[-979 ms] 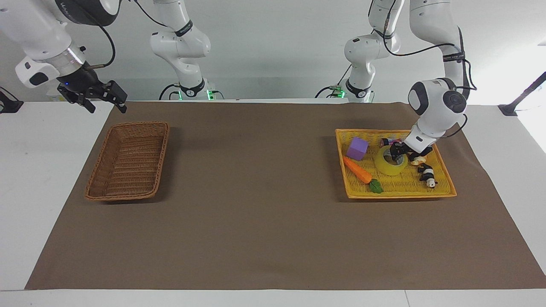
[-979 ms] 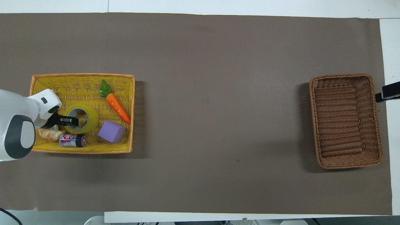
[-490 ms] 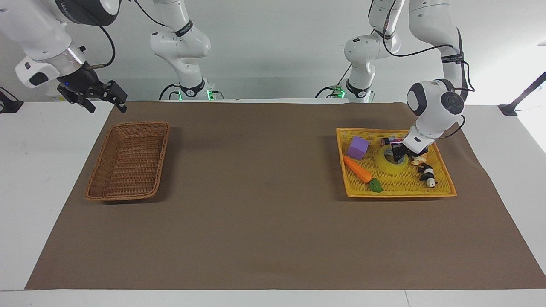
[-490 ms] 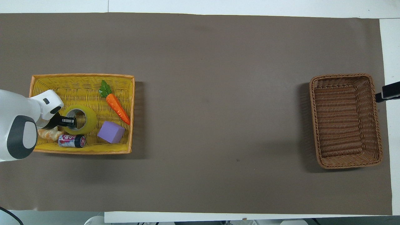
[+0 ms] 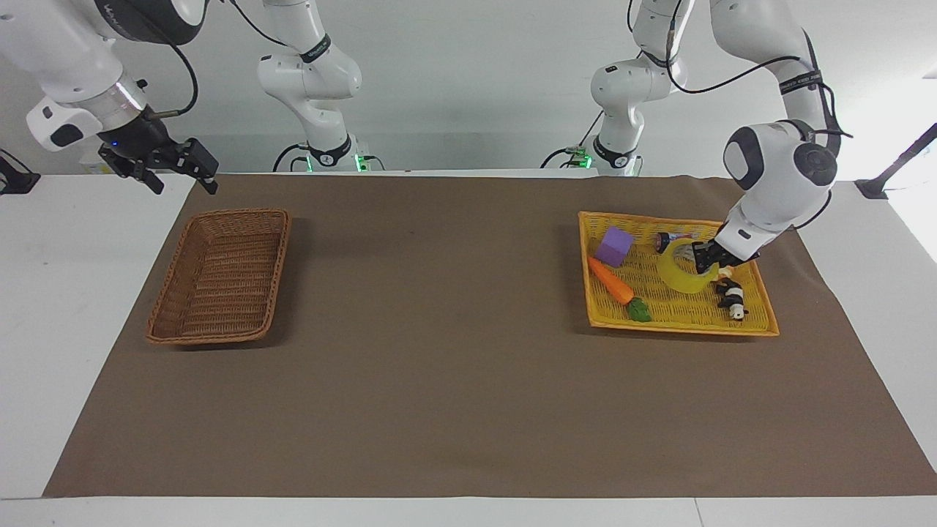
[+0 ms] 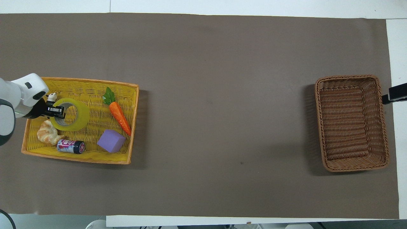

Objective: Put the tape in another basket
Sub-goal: 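Lift the tape with the left gripper while the right gripper approaches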

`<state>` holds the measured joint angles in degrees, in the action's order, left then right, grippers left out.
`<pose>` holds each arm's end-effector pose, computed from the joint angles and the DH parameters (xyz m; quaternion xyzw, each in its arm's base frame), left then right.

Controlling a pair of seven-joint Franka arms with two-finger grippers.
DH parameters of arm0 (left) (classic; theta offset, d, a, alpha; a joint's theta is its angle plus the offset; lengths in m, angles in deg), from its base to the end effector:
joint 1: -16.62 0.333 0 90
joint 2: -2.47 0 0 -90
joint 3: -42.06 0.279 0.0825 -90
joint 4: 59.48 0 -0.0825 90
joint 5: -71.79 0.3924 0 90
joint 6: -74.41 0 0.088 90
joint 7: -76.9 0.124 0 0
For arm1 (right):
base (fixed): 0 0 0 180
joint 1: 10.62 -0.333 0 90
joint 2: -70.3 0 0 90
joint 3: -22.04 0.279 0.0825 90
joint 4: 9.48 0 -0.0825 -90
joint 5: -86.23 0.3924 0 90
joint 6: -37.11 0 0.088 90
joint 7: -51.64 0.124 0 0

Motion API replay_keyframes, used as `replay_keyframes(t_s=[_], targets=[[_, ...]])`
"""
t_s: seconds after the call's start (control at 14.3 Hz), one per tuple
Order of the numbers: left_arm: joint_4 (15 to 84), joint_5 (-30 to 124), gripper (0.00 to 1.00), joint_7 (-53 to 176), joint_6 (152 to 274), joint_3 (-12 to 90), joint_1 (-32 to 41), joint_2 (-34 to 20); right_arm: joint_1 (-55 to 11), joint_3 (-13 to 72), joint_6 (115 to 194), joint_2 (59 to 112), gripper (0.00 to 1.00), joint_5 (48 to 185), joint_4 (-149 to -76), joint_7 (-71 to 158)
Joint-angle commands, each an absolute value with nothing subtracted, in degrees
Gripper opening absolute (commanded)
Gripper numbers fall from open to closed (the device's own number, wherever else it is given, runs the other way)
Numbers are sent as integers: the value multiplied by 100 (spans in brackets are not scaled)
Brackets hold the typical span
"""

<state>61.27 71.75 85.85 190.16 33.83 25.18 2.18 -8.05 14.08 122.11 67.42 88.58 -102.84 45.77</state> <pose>0.5388 0.0031 0.3484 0.9961 -0.0749 -0.0459 0.0044 0.5290 -0.0944 0.5630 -0.9978 0.0395 0.0441 0.0306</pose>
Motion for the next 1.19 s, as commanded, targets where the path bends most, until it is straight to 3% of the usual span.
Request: replay_keyframes(t_s=[0.0, 0.35, 0.7, 0.91, 1.12], targets=[[5514, 6743, 0, 7729, 18576, 3424, 2015, 45, -781, 1422, 12219, 6660, 99, 8948, -10378, 4531], [5303, 5416, 0, 6514, 18857, 3433, 838, -34, -781, 1422, 12219, 6652, 99, 8948, -10378, 4531], [4934, 5018, 0, 5679, 19208, 3406, 91, -193, -781, 1422, 12219, 6652, 99, 8948, -10378, 4531], [4407, 5017, 0, 5204, 19026, 3398, -157, -368, -781, 1422, 12219, 6652, 99, 8948, -10378, 4531], [4361, 5009, 0, 5193, 18902, 3380, -332, -333, -710, 1396, 12140, 6652, 99, 8948, -10378, 4523]])
